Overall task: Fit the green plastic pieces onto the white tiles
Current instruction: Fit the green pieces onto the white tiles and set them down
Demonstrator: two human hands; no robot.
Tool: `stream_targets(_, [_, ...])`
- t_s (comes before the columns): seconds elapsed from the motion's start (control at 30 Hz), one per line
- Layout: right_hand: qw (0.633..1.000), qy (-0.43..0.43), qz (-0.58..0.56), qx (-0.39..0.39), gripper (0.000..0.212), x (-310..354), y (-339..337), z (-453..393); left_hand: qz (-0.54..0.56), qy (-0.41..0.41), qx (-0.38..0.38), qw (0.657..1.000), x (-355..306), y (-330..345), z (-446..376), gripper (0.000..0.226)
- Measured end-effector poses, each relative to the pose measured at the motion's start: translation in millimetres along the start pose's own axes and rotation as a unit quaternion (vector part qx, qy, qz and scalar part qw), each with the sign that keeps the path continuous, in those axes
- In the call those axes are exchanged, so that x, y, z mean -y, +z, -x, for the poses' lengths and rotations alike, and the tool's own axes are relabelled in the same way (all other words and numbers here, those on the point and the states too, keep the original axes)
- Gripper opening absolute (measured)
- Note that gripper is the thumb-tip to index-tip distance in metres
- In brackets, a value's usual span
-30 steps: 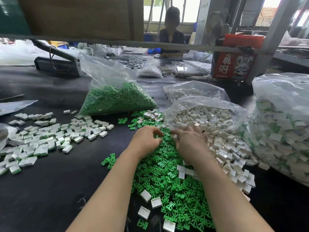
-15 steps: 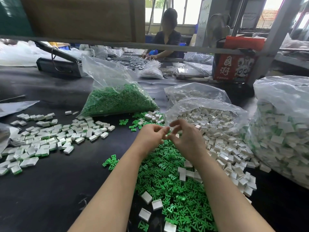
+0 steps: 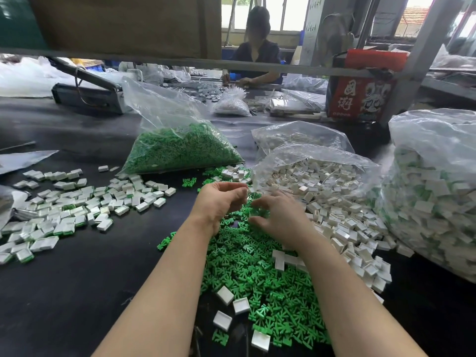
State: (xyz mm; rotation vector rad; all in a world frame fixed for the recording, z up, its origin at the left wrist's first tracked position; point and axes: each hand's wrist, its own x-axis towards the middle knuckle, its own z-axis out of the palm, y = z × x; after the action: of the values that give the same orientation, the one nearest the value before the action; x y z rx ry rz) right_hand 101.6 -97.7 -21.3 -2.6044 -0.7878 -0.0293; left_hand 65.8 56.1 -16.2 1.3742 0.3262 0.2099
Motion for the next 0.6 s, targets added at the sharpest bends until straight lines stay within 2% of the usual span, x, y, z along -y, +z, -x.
stream_targets(0.13, [1.000, 0.011, -0.003, 0.002, 0.022, 3.1, -0.4, -0.4, 0.010, -0.008, 0.027, 1.000, -1.3, -0.3, 1.6, 0.019])
stream_targets(0.27, [1.000, 0.019, -0.016, -0.005, 0.013, 4.2, -2.0, 1.5, 0.017, -0.014, 0.040, 0.999, -3.1, 1.6, 3.8, 0.018])
stream_targets(0.4, [0.999, 0.020, -0.020, -0.021, 0.012, 4.4, -2.8, 1.6, 0.046, -0.019, 0.047, 0.998, -5.0, 3.9, 6.4, 0.015])
stream_targets(0.6, [0.990, 0.044, -0.119, -0.064, 0.016, 2.7, -2.9, 2.1, 0.059, -0.026, 0.054, 0.996, -8.1, 3.3, 9.1, 0.019])
